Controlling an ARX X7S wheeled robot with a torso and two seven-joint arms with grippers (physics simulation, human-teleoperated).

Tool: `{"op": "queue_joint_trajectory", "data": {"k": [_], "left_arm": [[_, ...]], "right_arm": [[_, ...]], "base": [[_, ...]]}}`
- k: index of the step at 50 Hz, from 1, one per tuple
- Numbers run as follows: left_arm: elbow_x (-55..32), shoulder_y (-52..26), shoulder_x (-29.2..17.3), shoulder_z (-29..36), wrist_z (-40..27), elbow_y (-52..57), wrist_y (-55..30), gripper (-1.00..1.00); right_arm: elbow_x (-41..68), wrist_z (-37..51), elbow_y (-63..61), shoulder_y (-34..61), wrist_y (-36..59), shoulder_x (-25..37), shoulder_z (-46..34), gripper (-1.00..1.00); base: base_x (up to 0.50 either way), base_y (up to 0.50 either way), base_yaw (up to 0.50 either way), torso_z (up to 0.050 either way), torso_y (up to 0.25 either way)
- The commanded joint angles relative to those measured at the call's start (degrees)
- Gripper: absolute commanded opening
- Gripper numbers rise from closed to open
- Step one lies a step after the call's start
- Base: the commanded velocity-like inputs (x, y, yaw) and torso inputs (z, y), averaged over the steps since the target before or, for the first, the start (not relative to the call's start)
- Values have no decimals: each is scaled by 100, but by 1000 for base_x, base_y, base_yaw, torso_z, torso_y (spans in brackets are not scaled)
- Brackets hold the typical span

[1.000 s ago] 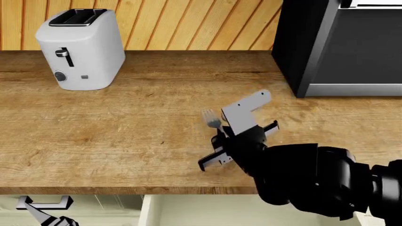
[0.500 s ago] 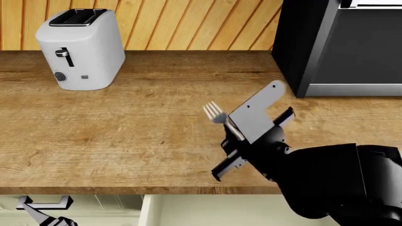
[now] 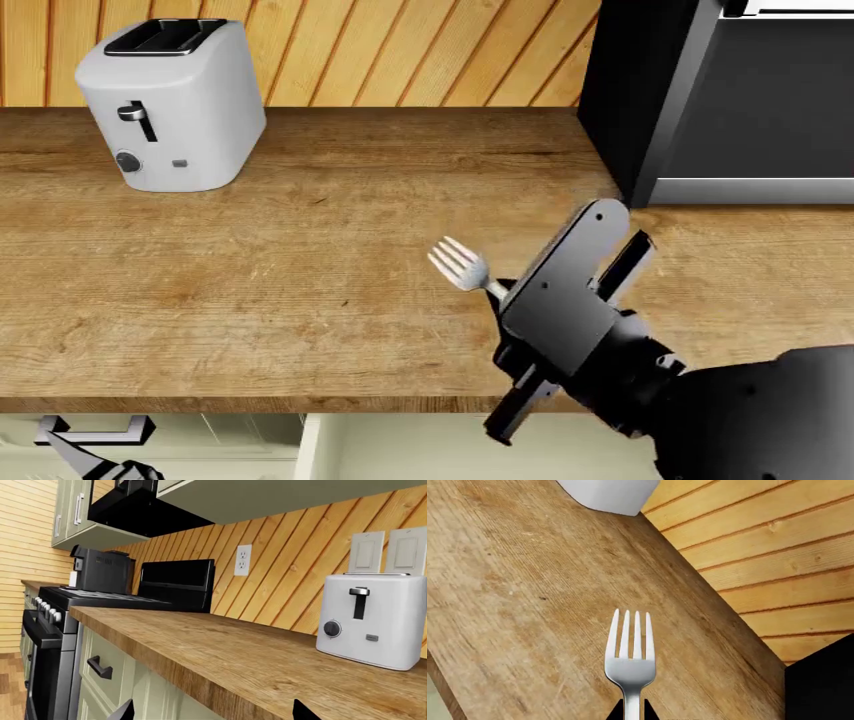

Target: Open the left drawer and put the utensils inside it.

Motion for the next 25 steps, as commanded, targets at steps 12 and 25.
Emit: {"op": "queue_joint_trajectory", "data": {"k": [12, 25], "left_arm": [[45, 13, -1, -8, -8, 59, 29, 100], [45, 18, 7, -11, -13, 57, 40, 100]], "right_arm": [[132, 575, -1648, 596, 868, 107, -134, -100], [-21, 652, -1941, 551, 961, -132, -344, -100]], "base": [[0, 0, 0, 0, 0], [0, 0, 0, 0, 0]]}}
